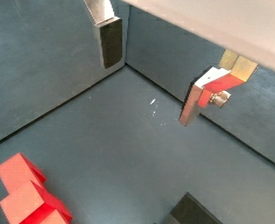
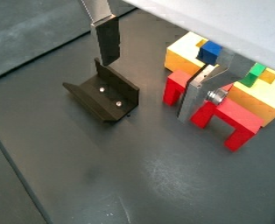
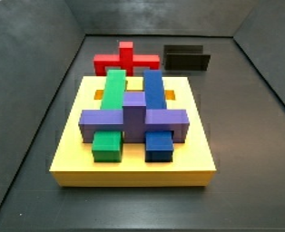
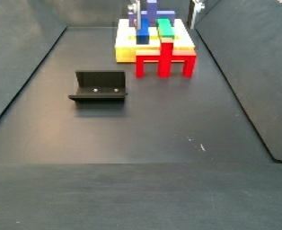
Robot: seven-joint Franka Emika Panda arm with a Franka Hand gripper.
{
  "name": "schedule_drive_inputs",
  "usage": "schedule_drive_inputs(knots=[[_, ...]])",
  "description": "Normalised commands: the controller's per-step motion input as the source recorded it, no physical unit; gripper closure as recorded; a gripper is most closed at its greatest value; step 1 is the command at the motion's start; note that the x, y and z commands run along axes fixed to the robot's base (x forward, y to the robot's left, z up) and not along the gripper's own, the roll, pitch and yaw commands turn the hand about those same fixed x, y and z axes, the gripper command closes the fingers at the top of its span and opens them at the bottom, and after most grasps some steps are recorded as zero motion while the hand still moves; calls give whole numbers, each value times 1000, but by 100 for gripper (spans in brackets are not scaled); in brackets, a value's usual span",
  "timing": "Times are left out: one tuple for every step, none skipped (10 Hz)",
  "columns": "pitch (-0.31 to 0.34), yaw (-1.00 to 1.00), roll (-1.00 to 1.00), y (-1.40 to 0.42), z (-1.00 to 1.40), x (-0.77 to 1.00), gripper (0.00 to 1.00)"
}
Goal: Pick up the red object. Move up. Move to above the board. Insert the red object.
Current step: Pick up the red object.
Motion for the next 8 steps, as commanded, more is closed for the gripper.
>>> schedule_drive_inputs(knots=[[-91, 0, 0, -331, -131, -240, 0], [-113, 0, 0, -603, -80, -280, 0], [-106, 0, -46, -740, -157, -234, 0], [-109, 89, -43, -857, -266, -106, 0], [-80, 71, 0, -969, -274, 0, 0], [-33, 0, 23, -846, -334, 0, 0], [-36, 0, 6, -729, -386, 0, 0], [-70, 0, 0, -574, -409, -80, 0]])
